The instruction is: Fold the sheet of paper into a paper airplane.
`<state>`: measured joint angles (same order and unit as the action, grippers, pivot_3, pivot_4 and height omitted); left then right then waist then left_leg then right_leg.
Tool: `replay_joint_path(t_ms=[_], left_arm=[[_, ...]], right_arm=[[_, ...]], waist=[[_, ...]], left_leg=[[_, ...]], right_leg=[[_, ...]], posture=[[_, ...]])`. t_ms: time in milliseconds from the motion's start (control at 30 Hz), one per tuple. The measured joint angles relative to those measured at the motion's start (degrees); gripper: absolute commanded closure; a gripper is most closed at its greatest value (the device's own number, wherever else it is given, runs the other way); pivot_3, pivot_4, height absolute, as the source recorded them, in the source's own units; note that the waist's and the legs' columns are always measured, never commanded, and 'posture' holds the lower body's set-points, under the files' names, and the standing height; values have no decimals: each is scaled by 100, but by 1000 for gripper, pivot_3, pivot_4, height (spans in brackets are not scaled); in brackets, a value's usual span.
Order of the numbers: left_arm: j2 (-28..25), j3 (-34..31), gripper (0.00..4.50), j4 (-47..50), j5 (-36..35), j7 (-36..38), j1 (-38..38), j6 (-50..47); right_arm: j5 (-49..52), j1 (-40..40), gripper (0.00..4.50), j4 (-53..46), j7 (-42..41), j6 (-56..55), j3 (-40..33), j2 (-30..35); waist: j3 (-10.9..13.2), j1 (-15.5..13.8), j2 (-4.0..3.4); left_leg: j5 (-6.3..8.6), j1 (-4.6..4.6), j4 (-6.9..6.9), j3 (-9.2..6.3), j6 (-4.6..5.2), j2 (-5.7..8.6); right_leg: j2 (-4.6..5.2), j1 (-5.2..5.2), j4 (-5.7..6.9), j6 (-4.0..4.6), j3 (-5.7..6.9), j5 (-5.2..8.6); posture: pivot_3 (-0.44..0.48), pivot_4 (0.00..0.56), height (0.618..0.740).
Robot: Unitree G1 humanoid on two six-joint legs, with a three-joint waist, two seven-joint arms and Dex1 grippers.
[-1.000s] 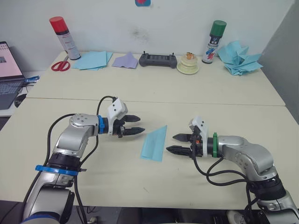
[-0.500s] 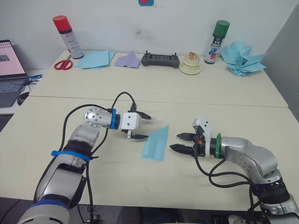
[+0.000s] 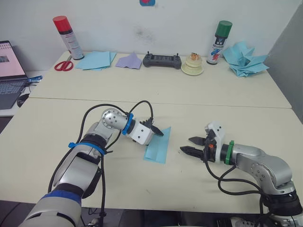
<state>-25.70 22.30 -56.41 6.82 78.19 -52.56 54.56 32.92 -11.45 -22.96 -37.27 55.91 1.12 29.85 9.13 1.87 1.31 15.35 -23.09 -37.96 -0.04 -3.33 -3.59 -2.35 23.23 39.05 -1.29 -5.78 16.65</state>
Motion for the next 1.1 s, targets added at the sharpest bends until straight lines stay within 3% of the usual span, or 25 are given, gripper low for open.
replay_joint_path(t_ms=[133, 267, 400, 467, 533, 700, 833, 900, 933, 1100], left_arm=[[40, -1, 4390, -15, -2, -5, -35, 97], [-168, -3, 4452, 319, -9, 19, 4, -201], [-1143, -53, 4452, 2127, 136, 112, 583, -1863], [-1632, -150, 4452, 3599, 252, 269, 1109, -3335], [-1747, -253, 4452, 5069, 302, 289, 1367, -5075], [-1822, -151, 4452, 6740, 780, 104, 1748, -7185], [-1549, 84, 3519, 6831, 1079, -278, 1867, -7941], [-1516, 78, 2893, 6992, 1018, -326, 1863, -8251], [-1477, 49, 2540, 7054, 936, -349, 1854, -8412], [-1570, -486, 1039, 7331, -102, -64, 1883, -8948]], right_arm=[[48, 28, 996, -108, 46, 0, -10, -16], [37, 79, 996, -127, 119, -25, 18, -80], [17, 11, 996, -101, 112, -169, 97, -165], [-42, -9, 996, -92, 20, -380, 211, -147], [-130, -6, 996, -91, -85, -660, 367, -149], [-586, 76, 996, -30, -352, -1476, 828, -59], [-884, 157, 996, 132, -536, -2069, 910, 89], [-946, 158, 423, 146, -645, -2304, 871, 187], [-947, 158, 44, 150, -685, -2389, 846, 194], [-1065, 96, 0, 172, -994, -2799, 961, 223]], waist=[[0, -2, 1], [0, 10, 1], [3, 113, -4], [6, 141, -8], [8, 92, -7], [8, 49, -9], [11, 30, -5], [11, 11, -5], [11, 10, -5], [11, 25, -5]], left_leg=[[0, -1, -1, -1, 0, 0], [0, -1, 0, -3, 0, -2], [0, 4, 5, -5, 0, -9], [0, 3, 6, -6, 0, -11], [0, -6, 1, -19, -1, -9], [0, 7, -2, -15, -1, -6], [-1, 6, -5, -18, -1, -6], [-1, 7, -6, -17, -1, -7], [-1, 8, -6, -17, -1, -7], [-1, 11, -5, -18, 0, -10]], right_leg=[[0, 0, 0, 0, 0, 0], [-3, 0, 1, 0, 0, 0], [-8, 1, 5, 2, -4, 1], [-9, 2, 6, 5, -4, 4], [-7, 0, 5, 5, 7, 6], [-9, -9, 8, -20, -3, 20], [-11, -5, 15, -19, -2, 20], [-11, -6, 15, -18, -3, 19], [-11, -5, 16, -15, -4, 17], [-16, -2, 22, -6, -5, 17]], posture=[[0, 150, 740], [0, 150, 740], [0, 150, 740], [0, 150, 740], [0, 150, 740], [0, 150, 740], [0, 150, 740], [0, 150, 740], [0, 150, 740], [0, 150, 740]])
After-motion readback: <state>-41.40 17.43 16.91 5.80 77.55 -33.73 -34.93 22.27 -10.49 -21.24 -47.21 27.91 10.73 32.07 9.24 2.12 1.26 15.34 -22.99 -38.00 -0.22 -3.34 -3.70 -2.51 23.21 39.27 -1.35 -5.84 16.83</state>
